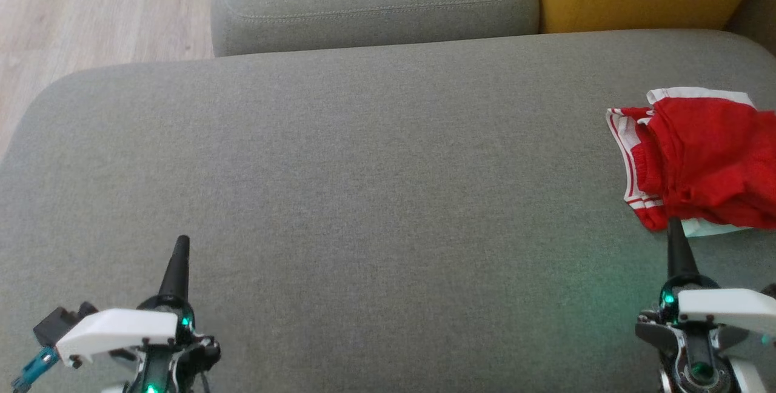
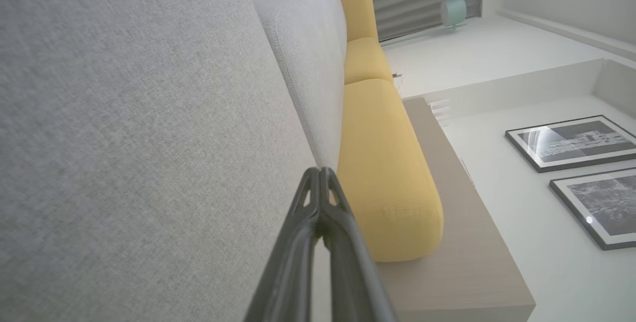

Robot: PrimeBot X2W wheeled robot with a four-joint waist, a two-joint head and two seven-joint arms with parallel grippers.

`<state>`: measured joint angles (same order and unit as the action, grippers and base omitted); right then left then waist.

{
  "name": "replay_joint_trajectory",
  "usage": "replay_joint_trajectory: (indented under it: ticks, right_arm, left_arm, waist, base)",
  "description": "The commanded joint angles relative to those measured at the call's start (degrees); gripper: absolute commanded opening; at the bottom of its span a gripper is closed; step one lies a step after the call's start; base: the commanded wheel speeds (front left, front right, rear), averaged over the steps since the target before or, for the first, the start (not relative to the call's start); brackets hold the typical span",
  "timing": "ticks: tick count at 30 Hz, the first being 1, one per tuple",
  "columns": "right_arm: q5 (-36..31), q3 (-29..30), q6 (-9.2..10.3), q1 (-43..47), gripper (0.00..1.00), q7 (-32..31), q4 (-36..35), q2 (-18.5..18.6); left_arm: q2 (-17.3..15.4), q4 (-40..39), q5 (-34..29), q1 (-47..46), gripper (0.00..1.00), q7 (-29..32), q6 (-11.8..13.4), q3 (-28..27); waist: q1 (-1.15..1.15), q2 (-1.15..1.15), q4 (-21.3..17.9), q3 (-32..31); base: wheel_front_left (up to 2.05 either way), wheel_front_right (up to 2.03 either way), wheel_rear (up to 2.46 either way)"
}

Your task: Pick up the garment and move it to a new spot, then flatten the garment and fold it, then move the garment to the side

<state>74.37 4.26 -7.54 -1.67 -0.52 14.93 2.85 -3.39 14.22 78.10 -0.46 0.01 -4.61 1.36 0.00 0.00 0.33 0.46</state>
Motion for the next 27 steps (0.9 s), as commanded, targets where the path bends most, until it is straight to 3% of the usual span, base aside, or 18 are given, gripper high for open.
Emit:
replay_joint_trajectory:
  ticks: [1, 27]
  right_arm:
    - [1.8, -0.7, 0.04, -3.07, 0.0, -0.46, -1.74, 1.16]
    - [18.89, 0.75, 0.05, -4.36, 0.0, -4.73, -1.0, 1.11]
  left_arm:
    - [-1.0, -1.65, 1.47, -3.79, 0.0, 0.51, -0.65, -1.96]
    - [-0.93, -0.28, 15.6, -5.55, 0.0, 4.85, -2.86, -5.85]
  waist:
    - [0.0, 0.0, -0.01, -0.01]
    - [0.0, 0.0, -0.33, -0.28]
  base:
    - [0.0, 0.0, 0.0]
    - [0.0, 0.0, 0.0]
